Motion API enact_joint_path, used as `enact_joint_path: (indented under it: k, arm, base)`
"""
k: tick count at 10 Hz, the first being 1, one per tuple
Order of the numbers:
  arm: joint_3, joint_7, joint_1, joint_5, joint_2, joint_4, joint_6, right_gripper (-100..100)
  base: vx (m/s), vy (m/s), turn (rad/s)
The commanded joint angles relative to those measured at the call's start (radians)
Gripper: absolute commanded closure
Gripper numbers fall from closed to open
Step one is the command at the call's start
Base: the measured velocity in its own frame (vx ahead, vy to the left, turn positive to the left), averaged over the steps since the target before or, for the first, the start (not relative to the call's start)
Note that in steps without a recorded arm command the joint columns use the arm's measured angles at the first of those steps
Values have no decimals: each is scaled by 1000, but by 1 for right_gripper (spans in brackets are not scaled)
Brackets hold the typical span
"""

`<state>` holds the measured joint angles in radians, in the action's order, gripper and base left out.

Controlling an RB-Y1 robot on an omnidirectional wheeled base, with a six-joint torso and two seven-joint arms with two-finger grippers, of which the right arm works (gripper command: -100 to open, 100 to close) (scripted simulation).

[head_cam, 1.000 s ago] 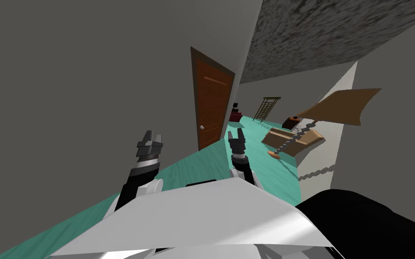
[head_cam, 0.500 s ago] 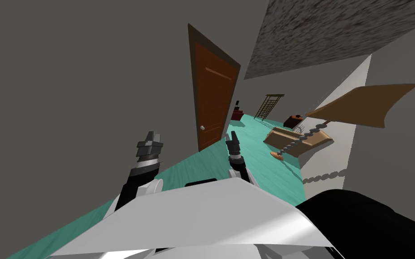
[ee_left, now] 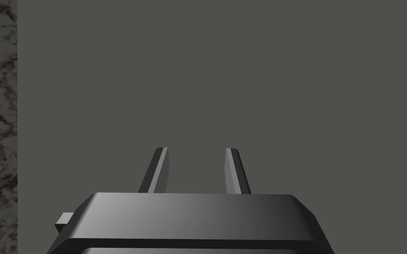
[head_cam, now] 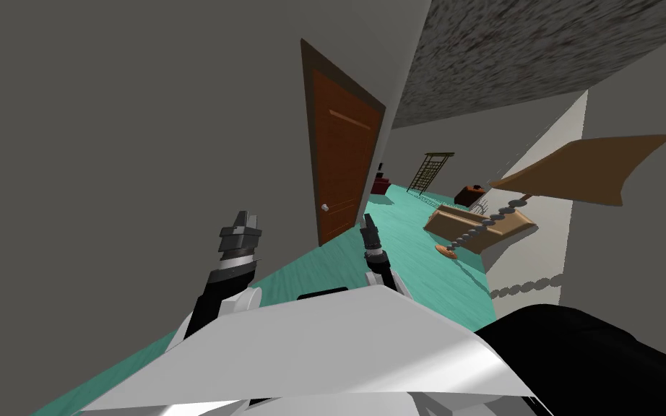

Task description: Pull the door open

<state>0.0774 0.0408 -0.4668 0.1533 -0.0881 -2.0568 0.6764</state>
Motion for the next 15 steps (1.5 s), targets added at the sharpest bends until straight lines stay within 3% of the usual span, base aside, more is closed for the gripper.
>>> enact_joint_path:
  k: [1,15]
  arm:
    - [4,33,10,14,-3,40,16,-100]
    - [19,314,115,140,-45,377,104,-100]
  base:
    - [116,31,-24]
    - [97,26,-23]
